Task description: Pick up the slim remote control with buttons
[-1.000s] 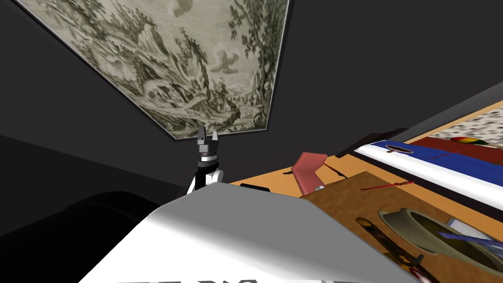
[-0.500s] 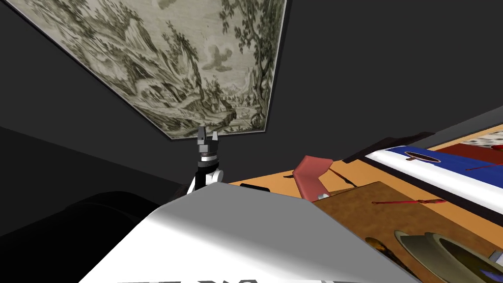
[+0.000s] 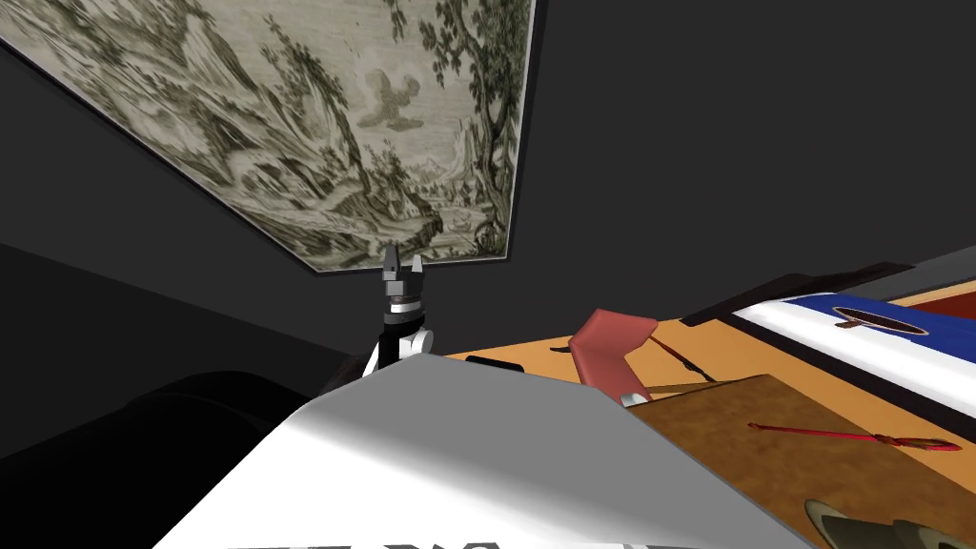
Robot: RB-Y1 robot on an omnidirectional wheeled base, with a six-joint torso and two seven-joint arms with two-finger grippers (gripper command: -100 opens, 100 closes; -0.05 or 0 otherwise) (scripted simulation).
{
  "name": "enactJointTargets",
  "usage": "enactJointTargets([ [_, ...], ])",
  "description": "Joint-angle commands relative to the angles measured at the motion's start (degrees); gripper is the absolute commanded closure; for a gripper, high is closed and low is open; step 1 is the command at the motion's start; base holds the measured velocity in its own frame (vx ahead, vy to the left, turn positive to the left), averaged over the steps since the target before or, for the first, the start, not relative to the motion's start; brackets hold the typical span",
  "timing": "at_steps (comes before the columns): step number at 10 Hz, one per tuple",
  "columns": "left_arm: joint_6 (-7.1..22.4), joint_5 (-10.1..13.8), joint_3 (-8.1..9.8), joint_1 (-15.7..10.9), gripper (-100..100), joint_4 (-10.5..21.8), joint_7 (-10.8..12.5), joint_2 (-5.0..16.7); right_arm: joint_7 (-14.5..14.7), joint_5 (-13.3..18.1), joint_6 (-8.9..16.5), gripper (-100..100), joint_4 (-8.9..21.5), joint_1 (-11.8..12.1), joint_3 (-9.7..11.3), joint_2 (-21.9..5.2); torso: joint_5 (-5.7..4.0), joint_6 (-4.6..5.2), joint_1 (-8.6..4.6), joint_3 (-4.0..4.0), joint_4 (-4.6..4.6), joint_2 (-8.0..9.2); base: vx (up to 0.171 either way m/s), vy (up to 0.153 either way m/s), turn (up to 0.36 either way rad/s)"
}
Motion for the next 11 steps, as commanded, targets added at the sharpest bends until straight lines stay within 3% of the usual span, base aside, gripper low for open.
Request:
enactJointTargets([
  [1,0.00,0.00,0.00,0.00,0,0.00,0.00,0.00,0.93,1.02,0.27,-100,1.77,-1.14,2.20,1.23,0.00,0.00,0.00,0.00,0.00,0.00,0.062,-0.153,0.177],
  [2,0.00,0.00,0.00,0.00,0,0.00,0.00,0.01,1.13,1.24,0.27,-100,2.00,-1.59,2.72,1.86,-0.04,-0.03,-0.24,-0.02,-0.01,-0.04,0.090,-0.152,0.103],
  [3,0.00,0.00,0.01,0.01,0,0.00,0.00,0.01,0.62,0.90,0.61,-100,0.67,-0.90,2.27,0.83,-0.08,0.00,-0.25,-0.07,-0.02,-0.13,0.044,-0.059,0.019],
  [4,0.00,0.00,0.00,0.00,0,0.00,0.00,0.00,0.67,0.95,0.73,0,0.67,-0.96,2.37,0.89,-0.01,0.02,0.03,-0.02,-0.01,-0.02,0.000,0.000,0.000],
  [5,0.00,0.00,0.00,0.00,0,0.00,0.00,-0.01,0.70,1.27,1.22,-100,1.74,-1.76,2.67,2.47,0.05,0.03,0.26,0.06,0.02,0.11,-0.014,-0.002,0.046],
  [8,0.00,0.00,-0.01,-0.01,0,0.00,0.00,-0.01,0.78,2.05,2.37,-100,4.24,-3.62,3.40,6.21,0.06,0.02,0.32,0.16,0.06,0.27,-0.023,-0.003,0.076],
  [9,0.00,0.00,-0.01,-0.01,0,0.00,0.00,-0.01,0.93,1.96,1.77,-100,4.46,-3.51,3.20,5.87,0.06,0.03,0.33,0.16,0.07,0.28,-0.007,0.000,0.013],
  [10,0.00,0.00,-0.01,0.00,0,0.00,0.00,-0.01,0.96,2.00,1.87,100,4.57,-3.58,3.24,6.03,0.08,0.04,0.33,0.14,0.05,0.23,0.000,0.000,0.000],
  [11,0.00,0.00,-0.01,0.00,0,0.00,0.00,-0.01,0.96,1.99,1.92,100,4.62,-3.60,3.17,5.92,0.02,0.07,0.37,0.12,0.04,0.21,0.000,0.000,0.000],
])
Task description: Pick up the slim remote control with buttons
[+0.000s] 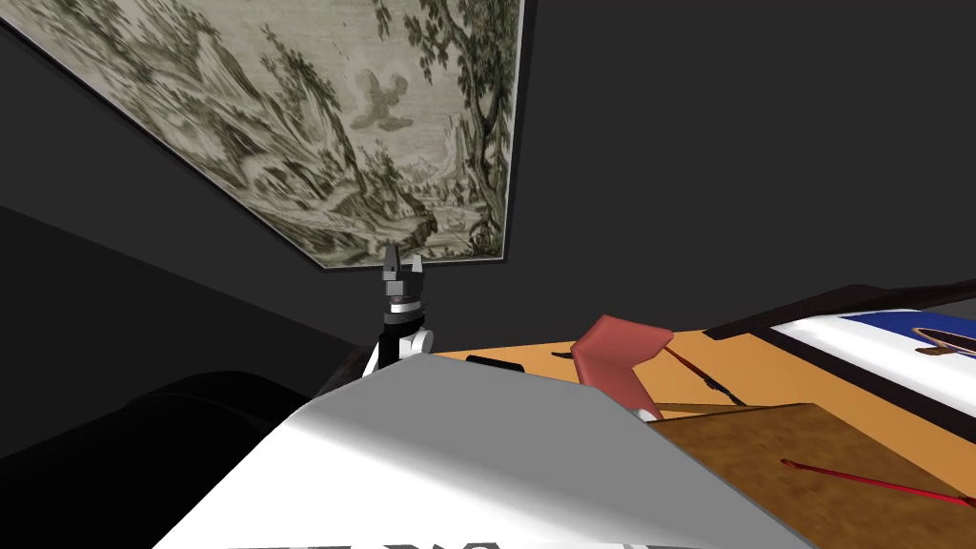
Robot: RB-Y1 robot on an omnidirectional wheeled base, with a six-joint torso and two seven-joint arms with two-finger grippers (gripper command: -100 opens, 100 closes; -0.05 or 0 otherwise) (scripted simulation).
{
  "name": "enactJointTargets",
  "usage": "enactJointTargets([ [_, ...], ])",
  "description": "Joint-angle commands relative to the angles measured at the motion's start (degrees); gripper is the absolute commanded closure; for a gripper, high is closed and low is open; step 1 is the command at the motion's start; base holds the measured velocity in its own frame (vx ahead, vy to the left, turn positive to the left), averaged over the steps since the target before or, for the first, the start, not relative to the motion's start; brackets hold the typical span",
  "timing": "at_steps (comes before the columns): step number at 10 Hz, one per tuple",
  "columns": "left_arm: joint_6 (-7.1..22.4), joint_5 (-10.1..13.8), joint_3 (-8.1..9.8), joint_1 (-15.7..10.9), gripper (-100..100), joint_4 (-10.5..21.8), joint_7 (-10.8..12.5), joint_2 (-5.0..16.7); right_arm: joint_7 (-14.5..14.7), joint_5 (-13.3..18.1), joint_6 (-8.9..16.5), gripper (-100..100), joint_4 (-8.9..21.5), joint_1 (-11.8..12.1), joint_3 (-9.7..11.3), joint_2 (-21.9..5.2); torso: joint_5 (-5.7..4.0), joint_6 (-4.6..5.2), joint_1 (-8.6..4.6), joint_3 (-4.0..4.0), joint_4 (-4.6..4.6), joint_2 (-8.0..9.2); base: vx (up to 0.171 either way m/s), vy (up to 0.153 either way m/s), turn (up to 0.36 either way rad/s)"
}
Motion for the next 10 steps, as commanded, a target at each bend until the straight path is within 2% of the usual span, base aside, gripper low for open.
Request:
enactJointTargets([
  [1,0.00,0.00,0.00,0.00,0,0.00,0.00,0.00,0.00,0.00,0.00,100,0.00,0.00,0.00,0.00,0.00,0.00,0.00,0.00,0.00,0.00,0.000,0.000,0.000],
  [3,0.00,0.00,0.00,0.00,0,0.00,0.00,0.00,-0.01,-0.01,-0.02,100,-0.01,0.00,0.00,0.01,0.01,-0.01,0.00,-0.01,-0.01,-0.02,0.000,0.000,0.000],
  [4,0.00,0.00,0.00,0.00,0,0.00,0.00,0.00,-0.01,-0.01,-0.03,0,-0.01,0.00,0.00,0.01,0.01,-0.01,0.00,-0.01,-0.01,-0.02,0.000,0.000,0.000],
  [5,0.00,0.00,0.00,0.00,0,0.00,0.00,0.00,-0.24,-0.40,-0.20,100,-1.77,1.03,-0.23,-1.90,0.01,0.00,0.01,-0.01,-0.01,-0.02,0.023,-0.002,-0.087],
  [8,0.00,0.00,0.00,0.00,0,0.00,0.00,0.00,-0.31,-1.06,-1.19,100,-3.92,2.62,-0.86,-5.10,0.07,0.01,0.04,-0.07,-0.04,-0.09,0.019,0.003,-0.064],
  [9,0.00,0.00,0.00,0.00,0,0.00,0.00,0.00,-0.47,-0.94,-0.98,100,-3.35,2.07,-0.53,-4.49,0.06,-0.01,0.05,-0.07,-0.04,-0.10,0.000,0.000,0.000],
  [10,0.00,0.00,0.00,0.00,0,0.00,0.00,0.00,-0.54,-0.98,-1.03,0,-3.42,2.10,-0.54,-4.64,0.03,-0.01,0.05,-0.05,-0.03,-0.07,0.000,0.000,0.000],
])
